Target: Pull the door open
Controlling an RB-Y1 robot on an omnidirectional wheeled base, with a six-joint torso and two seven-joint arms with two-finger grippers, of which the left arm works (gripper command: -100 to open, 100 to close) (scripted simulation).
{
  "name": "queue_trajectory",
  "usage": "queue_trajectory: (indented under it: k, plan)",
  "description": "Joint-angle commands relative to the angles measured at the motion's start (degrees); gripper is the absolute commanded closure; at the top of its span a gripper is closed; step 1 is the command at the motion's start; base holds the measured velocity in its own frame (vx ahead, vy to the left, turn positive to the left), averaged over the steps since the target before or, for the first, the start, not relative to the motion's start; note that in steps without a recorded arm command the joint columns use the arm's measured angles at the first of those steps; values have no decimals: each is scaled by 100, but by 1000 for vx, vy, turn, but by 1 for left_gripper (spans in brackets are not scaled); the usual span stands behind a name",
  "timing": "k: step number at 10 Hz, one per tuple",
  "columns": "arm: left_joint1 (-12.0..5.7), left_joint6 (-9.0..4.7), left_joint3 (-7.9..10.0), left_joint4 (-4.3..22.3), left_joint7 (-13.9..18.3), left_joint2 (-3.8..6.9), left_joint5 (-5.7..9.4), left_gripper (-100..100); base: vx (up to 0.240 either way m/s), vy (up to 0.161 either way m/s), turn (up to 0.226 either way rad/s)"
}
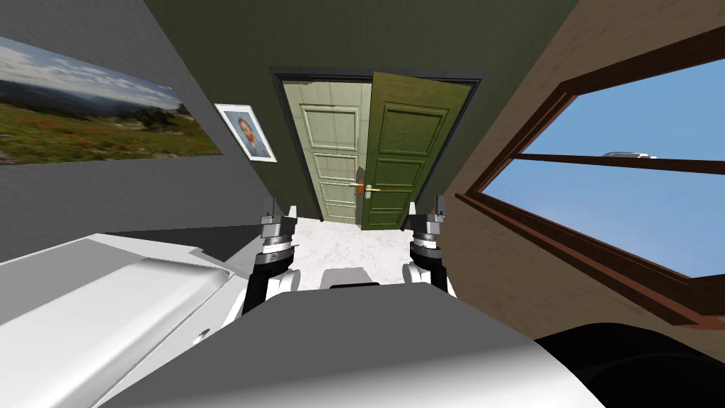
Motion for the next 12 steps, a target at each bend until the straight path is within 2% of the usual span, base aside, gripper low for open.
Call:
queue_trajectory:
  k: [1,5,12]
  plan:
    - [-73,21,26,182,32,91,24,-100,-7,1,-71]
    - [-236,66,84,589,103,273,77,-100,153,-32,-43]
    - [-639,178,220,1582,277,661,207,-100,136,-30,-62]
